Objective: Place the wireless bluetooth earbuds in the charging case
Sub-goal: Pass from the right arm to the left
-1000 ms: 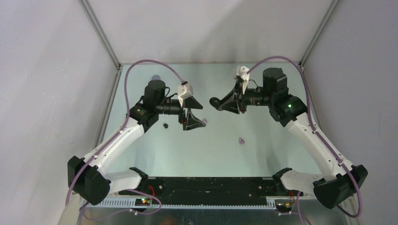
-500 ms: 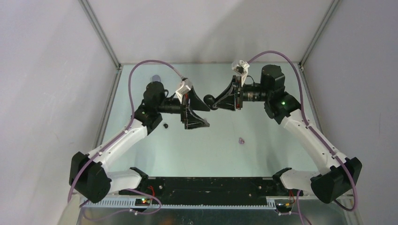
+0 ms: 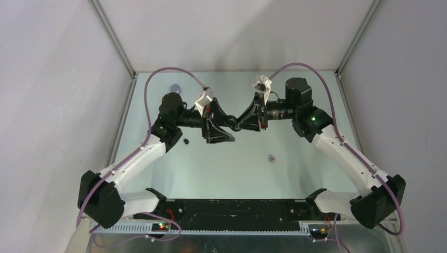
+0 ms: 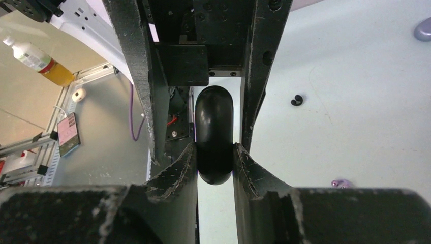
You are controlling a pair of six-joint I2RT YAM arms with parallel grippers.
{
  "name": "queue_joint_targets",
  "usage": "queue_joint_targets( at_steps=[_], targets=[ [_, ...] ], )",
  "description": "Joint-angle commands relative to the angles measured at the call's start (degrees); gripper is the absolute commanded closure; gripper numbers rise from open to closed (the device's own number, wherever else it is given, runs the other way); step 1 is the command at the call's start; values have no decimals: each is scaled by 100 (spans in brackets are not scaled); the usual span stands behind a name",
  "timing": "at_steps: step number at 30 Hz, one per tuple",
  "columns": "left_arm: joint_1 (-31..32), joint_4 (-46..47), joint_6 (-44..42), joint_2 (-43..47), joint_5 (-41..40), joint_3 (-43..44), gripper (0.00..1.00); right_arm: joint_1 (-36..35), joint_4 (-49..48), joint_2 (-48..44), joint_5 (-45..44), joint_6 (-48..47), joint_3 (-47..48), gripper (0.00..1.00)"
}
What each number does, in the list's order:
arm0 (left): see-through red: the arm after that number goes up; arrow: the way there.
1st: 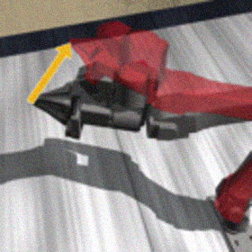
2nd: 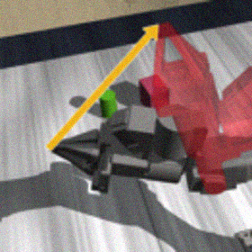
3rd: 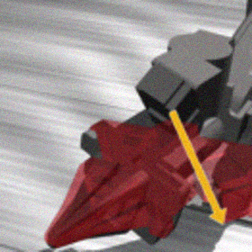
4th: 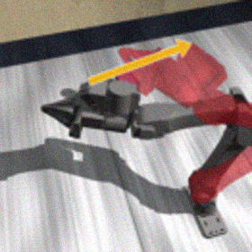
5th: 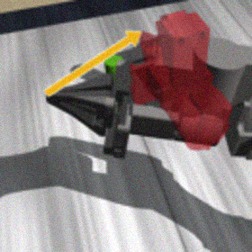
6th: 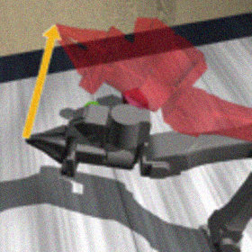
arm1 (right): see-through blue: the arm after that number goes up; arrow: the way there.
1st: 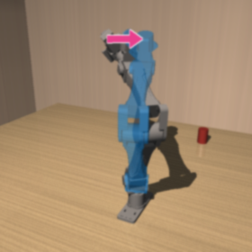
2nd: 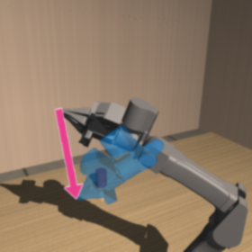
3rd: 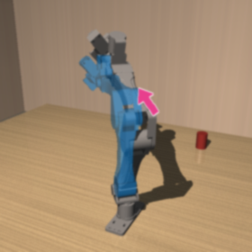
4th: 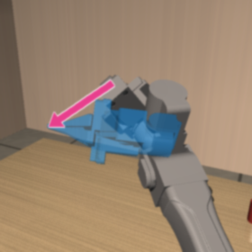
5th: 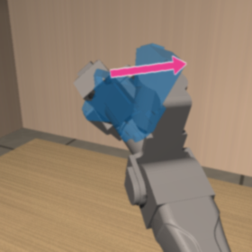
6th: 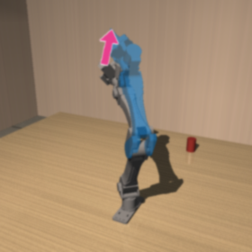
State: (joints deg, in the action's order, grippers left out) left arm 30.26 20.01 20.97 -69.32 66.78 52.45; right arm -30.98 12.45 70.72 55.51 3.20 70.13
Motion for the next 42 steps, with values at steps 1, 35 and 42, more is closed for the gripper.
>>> queue_joint_targets(
  at_steps=[1,35,42],
  targets=[
    [54,-1,-31,68,63,86,32,-74,176,-140,-214,-376,19,90],
    [256,-1041,-766,-47,-187,398,75,-144,197,-6,-502,-601,23,90],
    [260,-1103,-787,-72,-334,417,98,-168,229,14,-494,-633,19,90]
  ],
)
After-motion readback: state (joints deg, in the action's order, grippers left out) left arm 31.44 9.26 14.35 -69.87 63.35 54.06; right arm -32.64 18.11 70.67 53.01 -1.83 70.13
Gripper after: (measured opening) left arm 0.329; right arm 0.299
